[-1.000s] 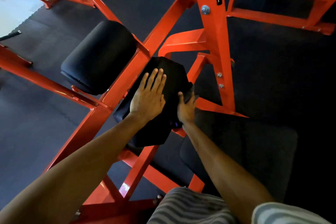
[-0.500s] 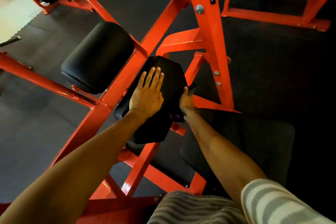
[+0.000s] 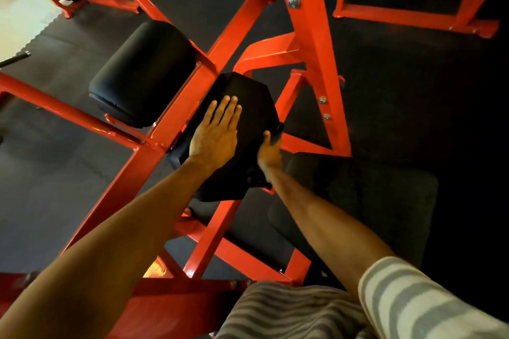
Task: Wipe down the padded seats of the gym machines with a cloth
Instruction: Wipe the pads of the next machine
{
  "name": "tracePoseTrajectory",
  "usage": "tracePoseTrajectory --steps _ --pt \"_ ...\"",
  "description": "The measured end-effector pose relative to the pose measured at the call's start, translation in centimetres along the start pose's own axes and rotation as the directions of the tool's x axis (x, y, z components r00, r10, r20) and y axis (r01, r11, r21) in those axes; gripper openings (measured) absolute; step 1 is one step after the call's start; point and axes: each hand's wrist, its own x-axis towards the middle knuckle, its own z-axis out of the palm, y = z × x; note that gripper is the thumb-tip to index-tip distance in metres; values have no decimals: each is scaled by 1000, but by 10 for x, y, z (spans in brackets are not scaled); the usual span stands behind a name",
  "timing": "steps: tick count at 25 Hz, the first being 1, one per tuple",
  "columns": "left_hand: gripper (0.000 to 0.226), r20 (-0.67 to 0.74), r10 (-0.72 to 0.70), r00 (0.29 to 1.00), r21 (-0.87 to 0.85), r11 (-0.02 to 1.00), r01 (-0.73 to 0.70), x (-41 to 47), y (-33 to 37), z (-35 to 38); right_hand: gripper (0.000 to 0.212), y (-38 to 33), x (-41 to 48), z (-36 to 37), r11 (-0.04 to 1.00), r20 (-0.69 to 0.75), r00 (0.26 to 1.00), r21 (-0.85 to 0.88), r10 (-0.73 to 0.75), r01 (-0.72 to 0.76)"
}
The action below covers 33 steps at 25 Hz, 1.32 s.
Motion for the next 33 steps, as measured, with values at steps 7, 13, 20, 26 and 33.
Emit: tracePoseTrajectory --steps 7,13,20,26,33 --pt "62 -11 106 994 -24 994 -107 -49 25 18 71 17 -48 22 982 -103 994 -187 -28 8" --pt "65 66 179 982 65 981 -183 -65 31 16 78 60 -127 14 934 102 975 -284 -197 218" --pt "63 77 268 960 118 954 -276 -65 21 16 58 67 -54 19 990 53 998 129 45 -52" --pt "69 107 238 965 103 963 -249 -67 26 17 73 100 -128 54 993 -116 993 111 -29 42" --pt "59 42 252 967 36 967 -254 -65 24 21 59 68 -86 41 999 -151 989 49 -4 11"
